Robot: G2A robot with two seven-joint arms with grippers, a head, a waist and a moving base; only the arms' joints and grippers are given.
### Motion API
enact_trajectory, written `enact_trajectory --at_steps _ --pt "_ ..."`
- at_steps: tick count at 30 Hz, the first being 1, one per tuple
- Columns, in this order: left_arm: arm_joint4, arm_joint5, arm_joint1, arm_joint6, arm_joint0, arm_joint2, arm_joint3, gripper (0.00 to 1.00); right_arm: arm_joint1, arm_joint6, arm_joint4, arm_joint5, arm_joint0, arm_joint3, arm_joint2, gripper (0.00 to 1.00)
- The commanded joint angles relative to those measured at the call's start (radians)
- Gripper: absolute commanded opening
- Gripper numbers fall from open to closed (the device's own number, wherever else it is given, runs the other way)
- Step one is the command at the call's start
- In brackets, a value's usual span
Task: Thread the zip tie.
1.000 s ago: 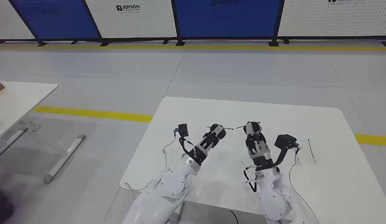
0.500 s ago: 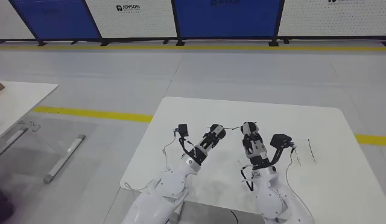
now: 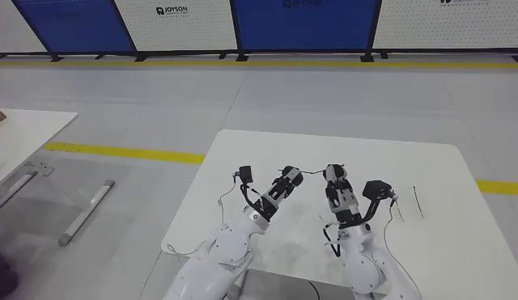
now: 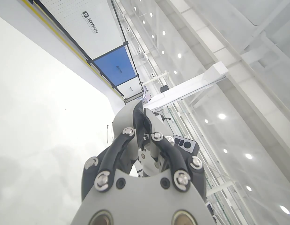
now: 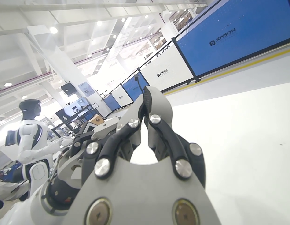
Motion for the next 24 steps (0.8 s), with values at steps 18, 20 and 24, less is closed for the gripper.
enact_trajectory --at_steps 18,20,24 --pt "0.000 0.000 0.000 0.000 0.000 0.000 0.000 0.00 -0.023 -0.005 0.023 -0.009 0.040 0.084 -0.033 0.00" --pt "0.000 0.000 0.000 0.000 0.000 0.000 0.000 0.00 -0.028 -0.028 0.033 -0.020 0.048 0.105 -0.039 0.00" --pt "0.000 0.000 0.000 0.000 0.000 0.000 0.000 0.00 -0.035 -0.050 0.084 -0.072 0.055 0.125 -0.039 0.00"
